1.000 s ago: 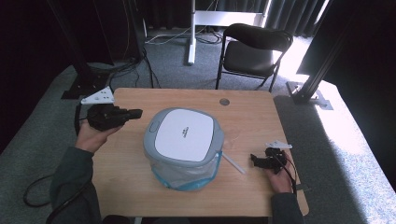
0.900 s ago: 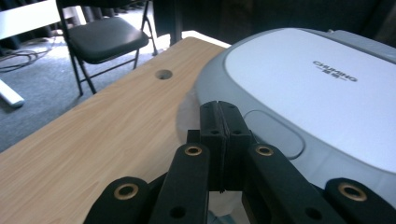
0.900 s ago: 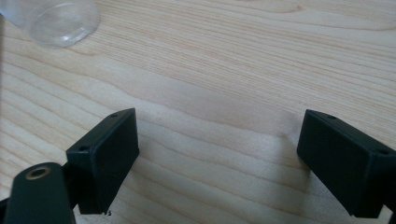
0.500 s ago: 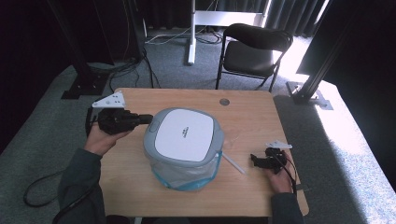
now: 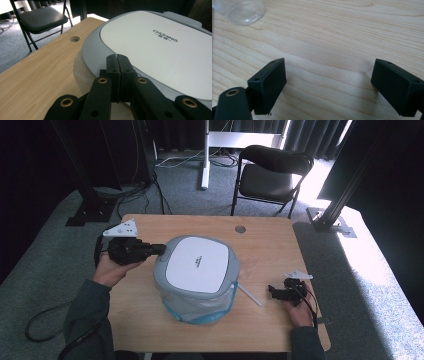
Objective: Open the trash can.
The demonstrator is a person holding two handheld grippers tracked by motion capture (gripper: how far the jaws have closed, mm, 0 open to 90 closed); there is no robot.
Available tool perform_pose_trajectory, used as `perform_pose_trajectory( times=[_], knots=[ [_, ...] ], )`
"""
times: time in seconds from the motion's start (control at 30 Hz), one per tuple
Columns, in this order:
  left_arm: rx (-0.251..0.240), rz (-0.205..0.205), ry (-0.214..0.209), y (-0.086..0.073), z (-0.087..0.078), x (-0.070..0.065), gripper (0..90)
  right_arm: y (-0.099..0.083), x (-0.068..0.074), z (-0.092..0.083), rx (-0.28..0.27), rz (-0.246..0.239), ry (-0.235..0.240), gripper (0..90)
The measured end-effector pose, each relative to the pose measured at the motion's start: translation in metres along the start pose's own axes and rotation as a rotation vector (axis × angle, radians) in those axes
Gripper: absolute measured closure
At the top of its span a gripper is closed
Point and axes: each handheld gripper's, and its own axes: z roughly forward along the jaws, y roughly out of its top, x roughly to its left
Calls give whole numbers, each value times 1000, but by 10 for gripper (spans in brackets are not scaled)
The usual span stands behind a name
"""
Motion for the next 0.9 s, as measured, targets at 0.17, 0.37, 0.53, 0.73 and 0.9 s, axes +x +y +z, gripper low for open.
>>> perform_pose_trajectory(
  times=[0.17, 0.37, 0.53, 0.73, 0.9],
  knots=[
    [19, 16, 26, 2, 1, -4, 898, 0, 0, 0, 0, 0, 0, 118],
    [15, 2, 19, -1, 1, -1, 900, 0, 0, 0, 0, 0, 0, 118],
    [26, 18, 28, 1, 3, -3, 900, 0, 0, 0, 0, 1, -1, 118],
    [7, 7, 35, -1, 1, 0, 853, 0, 0, 0, 0, 1, -1, 118],
    [-38, -14, 44, -4, -6, 5, 803, 0, 0, 0, 0, 1, -1, 118]
  ],
)
